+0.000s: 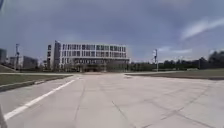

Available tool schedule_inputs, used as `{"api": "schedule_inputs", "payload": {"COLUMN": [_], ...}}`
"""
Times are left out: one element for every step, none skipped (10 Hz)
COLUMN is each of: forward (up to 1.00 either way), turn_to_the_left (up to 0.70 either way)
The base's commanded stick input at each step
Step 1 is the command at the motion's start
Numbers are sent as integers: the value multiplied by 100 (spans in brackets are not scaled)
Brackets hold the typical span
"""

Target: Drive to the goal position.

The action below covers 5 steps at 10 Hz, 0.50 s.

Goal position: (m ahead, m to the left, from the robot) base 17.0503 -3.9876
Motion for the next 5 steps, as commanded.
{"api": "schedule_inputs", "payload": {"forward": [100, 100, 100, 100, 100], "turn_to_the_left": [0, 0, 0, 0, 0]}}
